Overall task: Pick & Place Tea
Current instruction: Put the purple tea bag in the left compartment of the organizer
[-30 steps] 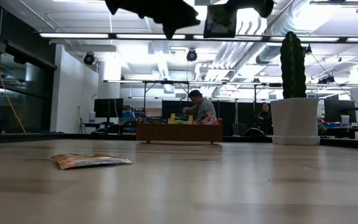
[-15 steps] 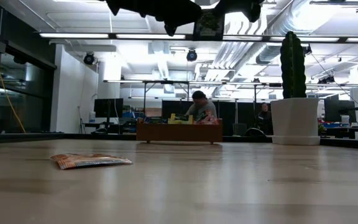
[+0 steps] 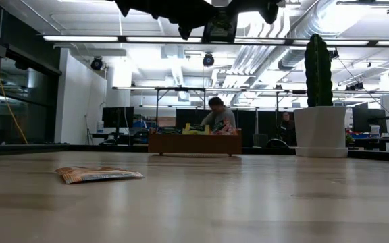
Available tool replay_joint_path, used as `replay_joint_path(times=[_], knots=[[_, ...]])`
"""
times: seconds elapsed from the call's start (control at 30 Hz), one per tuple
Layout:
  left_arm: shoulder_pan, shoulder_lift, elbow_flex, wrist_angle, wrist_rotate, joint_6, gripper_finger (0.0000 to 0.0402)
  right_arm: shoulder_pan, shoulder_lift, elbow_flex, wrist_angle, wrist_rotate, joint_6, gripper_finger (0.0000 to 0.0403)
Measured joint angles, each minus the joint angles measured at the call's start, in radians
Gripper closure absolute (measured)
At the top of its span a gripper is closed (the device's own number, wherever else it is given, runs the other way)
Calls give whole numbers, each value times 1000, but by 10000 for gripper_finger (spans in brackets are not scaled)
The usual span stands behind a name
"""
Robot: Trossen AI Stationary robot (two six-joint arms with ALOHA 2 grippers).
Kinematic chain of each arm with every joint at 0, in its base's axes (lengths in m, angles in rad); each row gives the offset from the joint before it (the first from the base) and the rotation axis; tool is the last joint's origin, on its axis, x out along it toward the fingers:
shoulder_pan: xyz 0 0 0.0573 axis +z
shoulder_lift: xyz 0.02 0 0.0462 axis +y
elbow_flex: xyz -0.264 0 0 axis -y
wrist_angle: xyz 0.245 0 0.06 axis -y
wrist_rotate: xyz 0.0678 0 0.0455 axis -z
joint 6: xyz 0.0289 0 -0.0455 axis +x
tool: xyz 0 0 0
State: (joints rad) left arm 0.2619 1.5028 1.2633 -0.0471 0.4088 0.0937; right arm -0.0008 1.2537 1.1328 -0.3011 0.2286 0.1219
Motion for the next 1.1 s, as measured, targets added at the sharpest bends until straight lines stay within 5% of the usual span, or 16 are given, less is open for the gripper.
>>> replay_joint_path(times=[0.27, 0.77, 1.1], knots=[[0, 0, 0, -1, -21, 0, 394, -7, 4, 0, 27, 2, 0, 403], [1, 2, 0, -9, -84, 15, 401, -6, -6, -1, 32, 111, 32, 379], [1, 2, 0, -14, -111, 28, 401, -5, -75, -1, 18, 100, 41, 283]])
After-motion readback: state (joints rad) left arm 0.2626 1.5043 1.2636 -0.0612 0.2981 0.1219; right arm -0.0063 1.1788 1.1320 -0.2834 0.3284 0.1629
